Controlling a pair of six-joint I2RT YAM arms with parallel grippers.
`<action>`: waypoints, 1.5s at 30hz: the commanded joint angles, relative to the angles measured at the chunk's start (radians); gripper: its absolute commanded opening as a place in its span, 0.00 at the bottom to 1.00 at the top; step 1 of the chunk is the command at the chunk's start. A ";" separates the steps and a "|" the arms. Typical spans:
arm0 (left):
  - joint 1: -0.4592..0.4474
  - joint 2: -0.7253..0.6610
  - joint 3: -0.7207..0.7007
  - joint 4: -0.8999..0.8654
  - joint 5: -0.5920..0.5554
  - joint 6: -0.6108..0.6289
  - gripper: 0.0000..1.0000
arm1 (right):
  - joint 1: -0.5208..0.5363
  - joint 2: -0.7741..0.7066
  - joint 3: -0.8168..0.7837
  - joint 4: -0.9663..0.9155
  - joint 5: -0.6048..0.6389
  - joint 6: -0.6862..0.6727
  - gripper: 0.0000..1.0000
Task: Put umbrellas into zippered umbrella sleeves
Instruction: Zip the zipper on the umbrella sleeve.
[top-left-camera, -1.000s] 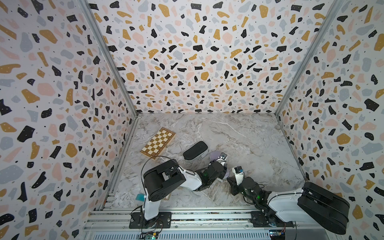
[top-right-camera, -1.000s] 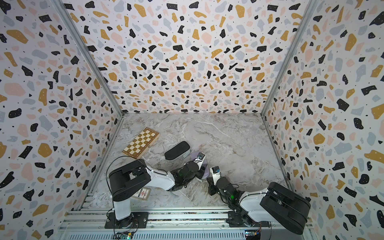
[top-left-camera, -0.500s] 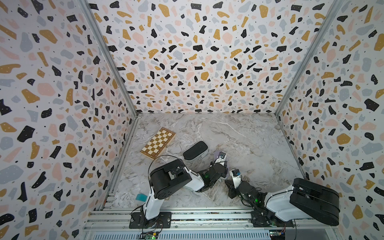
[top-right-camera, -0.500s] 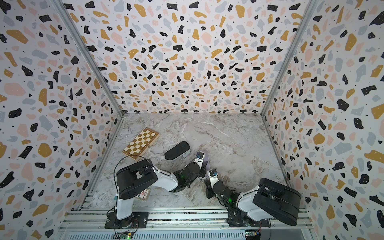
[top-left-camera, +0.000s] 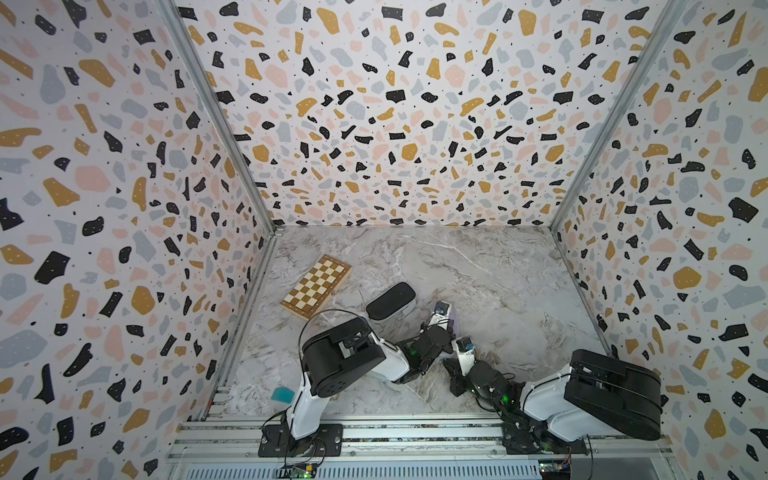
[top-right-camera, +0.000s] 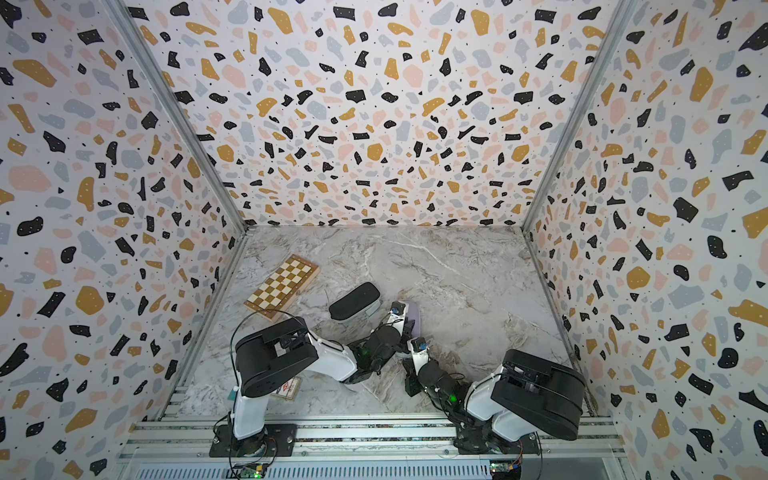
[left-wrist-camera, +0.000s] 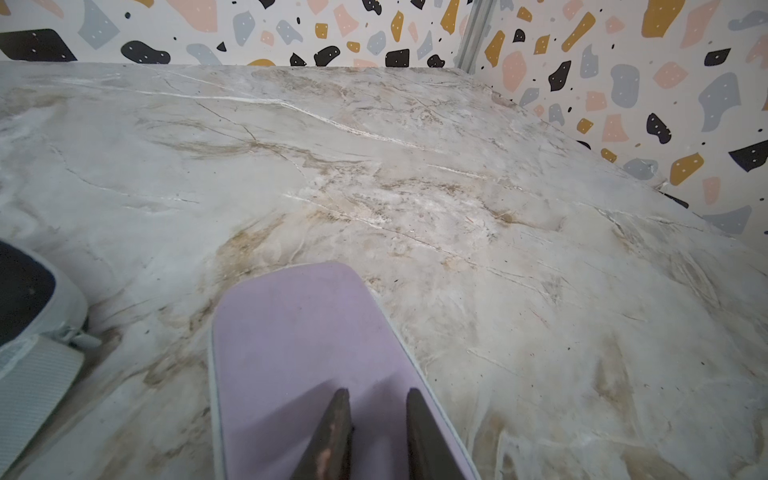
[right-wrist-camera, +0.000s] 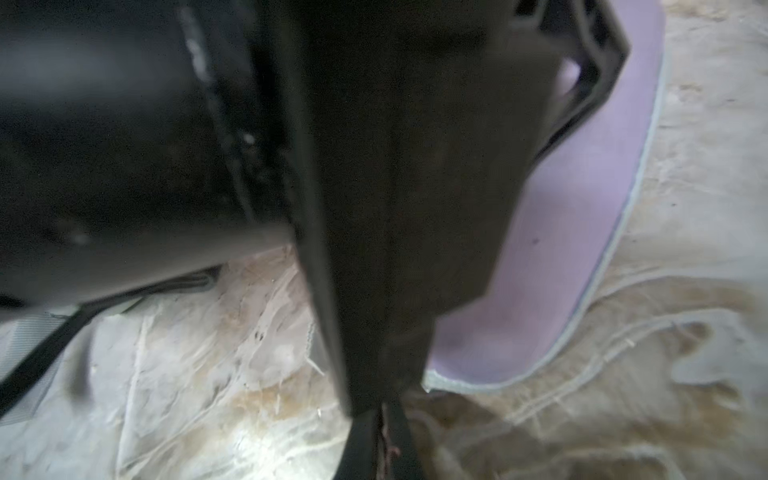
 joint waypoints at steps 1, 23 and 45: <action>-0.005 0.109 -0.087 -0.333 0.091 -0.073 0.24 | 0.025 0.021 0.057 0.056 -0.075 -0.003 0.00; 0.069 -0.246 0.264 -0.885 0.283 0.459 0.63 | -0.311 -0.236 -0.085 -0.138 -0.122 -0.086 0.00; 0.204 -0.074 0.448 -1.129 0.490 1.111 0.68 | -0.548 -0.079 -0.035 0.010 -0.386 -0.105 0.00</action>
